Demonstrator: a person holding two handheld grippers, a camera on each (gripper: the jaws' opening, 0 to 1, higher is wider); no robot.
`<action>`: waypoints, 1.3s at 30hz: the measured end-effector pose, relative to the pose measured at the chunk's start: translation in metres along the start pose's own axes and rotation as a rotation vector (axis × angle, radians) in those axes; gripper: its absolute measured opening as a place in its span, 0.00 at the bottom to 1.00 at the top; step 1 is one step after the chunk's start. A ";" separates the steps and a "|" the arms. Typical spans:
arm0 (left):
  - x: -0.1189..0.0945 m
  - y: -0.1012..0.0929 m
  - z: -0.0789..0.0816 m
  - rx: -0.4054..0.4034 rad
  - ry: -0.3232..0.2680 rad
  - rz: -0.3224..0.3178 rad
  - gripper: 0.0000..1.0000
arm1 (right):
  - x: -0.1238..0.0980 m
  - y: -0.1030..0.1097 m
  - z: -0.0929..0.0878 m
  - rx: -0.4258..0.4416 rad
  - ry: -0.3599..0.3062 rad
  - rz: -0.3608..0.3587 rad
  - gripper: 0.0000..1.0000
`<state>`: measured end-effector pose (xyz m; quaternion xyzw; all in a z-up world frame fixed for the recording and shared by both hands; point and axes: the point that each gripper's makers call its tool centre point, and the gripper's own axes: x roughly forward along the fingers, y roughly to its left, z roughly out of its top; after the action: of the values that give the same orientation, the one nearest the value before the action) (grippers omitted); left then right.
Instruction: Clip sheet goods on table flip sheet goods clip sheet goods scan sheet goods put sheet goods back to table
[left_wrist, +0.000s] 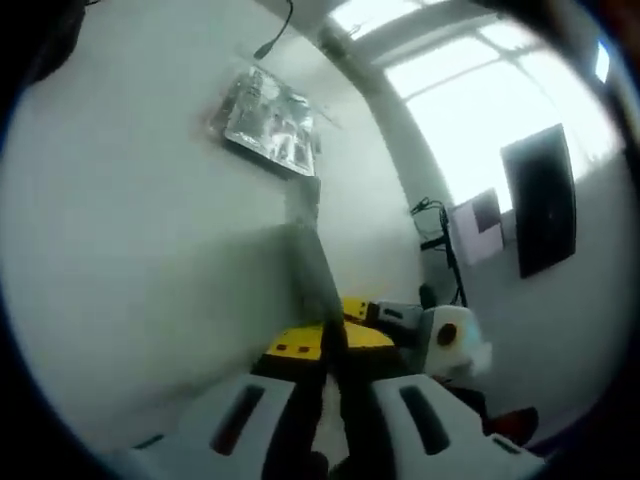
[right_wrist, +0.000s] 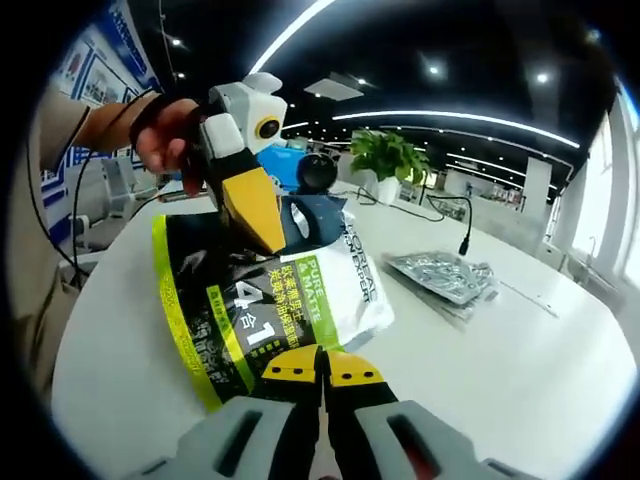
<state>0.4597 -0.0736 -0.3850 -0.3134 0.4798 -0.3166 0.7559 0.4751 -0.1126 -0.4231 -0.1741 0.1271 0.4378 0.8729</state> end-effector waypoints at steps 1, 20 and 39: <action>0.000 -0.001 0.000 -0.011 -0.002 -0.007 0.00 | 0.000 0.001 0.001 -0.003 -0.004 0.003 0.00; -0.006 -0.007 0.006 -0.016 -0.037 0.035 0.00 | -0.007 0.001 0.015 -0.026 -0.064 -0.025 0.00; -0.012 -0.008 0.014 -0.015 -0.073 0.068 0.00 | -0.049 0.028 0.046 -0.145 -0.145 -0.254 0.07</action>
<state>0.4672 -0.0665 -0.3671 -0.3138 0.4648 -0.2755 0.7807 0.4269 -0.1132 -0.3686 -0.2191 0.0089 0.3431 0.9133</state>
